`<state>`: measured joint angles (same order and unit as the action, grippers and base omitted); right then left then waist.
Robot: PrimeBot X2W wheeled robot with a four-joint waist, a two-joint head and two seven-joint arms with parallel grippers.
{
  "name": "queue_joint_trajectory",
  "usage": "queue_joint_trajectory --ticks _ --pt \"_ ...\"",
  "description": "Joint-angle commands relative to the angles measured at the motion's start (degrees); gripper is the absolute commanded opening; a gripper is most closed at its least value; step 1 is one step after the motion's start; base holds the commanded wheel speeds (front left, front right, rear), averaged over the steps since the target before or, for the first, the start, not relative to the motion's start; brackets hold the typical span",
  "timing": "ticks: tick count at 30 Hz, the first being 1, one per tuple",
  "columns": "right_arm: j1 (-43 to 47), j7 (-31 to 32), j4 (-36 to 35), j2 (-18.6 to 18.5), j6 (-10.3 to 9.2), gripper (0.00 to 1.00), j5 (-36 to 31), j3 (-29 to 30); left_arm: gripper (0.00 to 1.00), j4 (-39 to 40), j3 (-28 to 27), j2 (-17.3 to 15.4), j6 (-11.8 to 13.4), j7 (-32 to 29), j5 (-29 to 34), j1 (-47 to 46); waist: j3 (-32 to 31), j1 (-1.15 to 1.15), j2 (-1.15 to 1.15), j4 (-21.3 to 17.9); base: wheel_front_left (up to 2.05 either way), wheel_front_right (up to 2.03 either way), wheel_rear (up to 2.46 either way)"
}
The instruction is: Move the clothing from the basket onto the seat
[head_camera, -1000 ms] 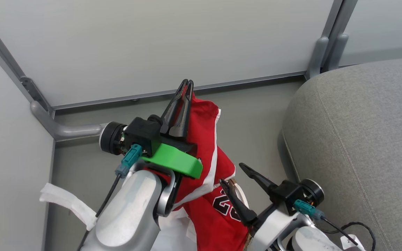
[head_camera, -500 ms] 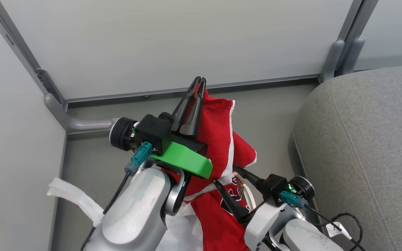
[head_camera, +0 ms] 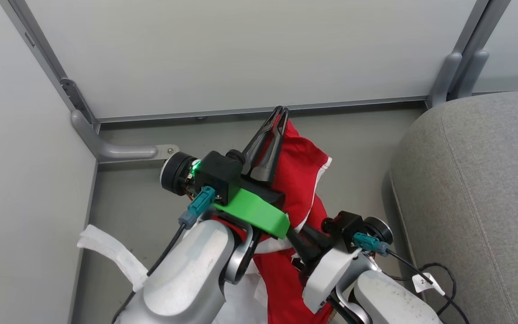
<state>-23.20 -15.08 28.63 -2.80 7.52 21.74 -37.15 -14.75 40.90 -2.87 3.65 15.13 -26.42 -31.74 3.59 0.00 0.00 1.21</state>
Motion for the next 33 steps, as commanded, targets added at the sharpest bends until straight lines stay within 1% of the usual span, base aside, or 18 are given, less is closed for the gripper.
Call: queue_joint_trajectory --ticks 1,6,10,11,12,15,19,23,33 --pt "-0.4 -0.1 -0.4 -0.3 -0.06 0.0 0.4 0.0 0.0 -0.1 0.0 -0.1 0.5 0.0 -0.4 -1.0 0.1 0.0 0.0 0.0 0.0 0.0 0.0" --pt "0.2 -0.1 -0.9 -0.3 -0.06 0.0 0.2 0.7 0.0 -0.3 -0.1 -0.1 0.7 0.0 -0.3 -0.8 0.1 0.0 0.0 -0.2 0.0 0.0 0.0" --pt "1.0 -0.1 -2.1 -0.3 -0.06 0.0 0.2 1.2 0.0 -1.1 -0.9 -0.1 1.4 0.0 0.3 -0.1 0.1 0.0 0.0 -1.0 0.0 0.0 0.0" --pt "1.4 -0.1 -2.4 -0.3 -0.06 0.0 0.3 1.3 0.73 -1.8 -0.8 -0.1 1.7 0.0 0.3 0.4 0.0 0.0 0.0 -1.4 0.0 0.0 0.0" --pt "1.6 -0.1 -2.8 -0.3 -0.05 0.0 0.2 1.3 1.0 -1.8 -1.1 -0.1 1.9 0.0 0.6 0.5 0.0 0.0 0.0 -1.9 0.0 0.0 0.0" --pt "2.1 -0.1 -4.0 -0.3 -0.06 0.0 0.4 1.6 1.0 -3.0 -1.8 -0.1 2.1 0.0 1.4 1.3 -0.2 0.0 0.0 -3.9 0.0 0.0 0.0" --pt "3.5 -0.1 -5.8 -0.3 -0.05 0.0 1.2 2.8 1.0 -4.4 -4.3 -0.1 2.1 0.0 3.0 2.7 0.0 0.0 0.0 -7.9 0.0 0.0 0.0" --pt "4.6 -0.1 -7.9 -0.2 -0.05 0.0 1.2 3.8 1.0 -6.0 -6.4 -0.4 1.1 0.0 5.1 4.3 0.6 0.0 0.0 -12.5 0.0 0.0 0.0" --pt "7.2 -0.1 -12.0 -0.2 -0.05 0.0 0.3 7.0 1.0 -8.4 -9.3 -0.8 -2.6 0.0 9.8 8.4 2.8 0.0 0.0 -24.2 0.0 0.0 0.0"
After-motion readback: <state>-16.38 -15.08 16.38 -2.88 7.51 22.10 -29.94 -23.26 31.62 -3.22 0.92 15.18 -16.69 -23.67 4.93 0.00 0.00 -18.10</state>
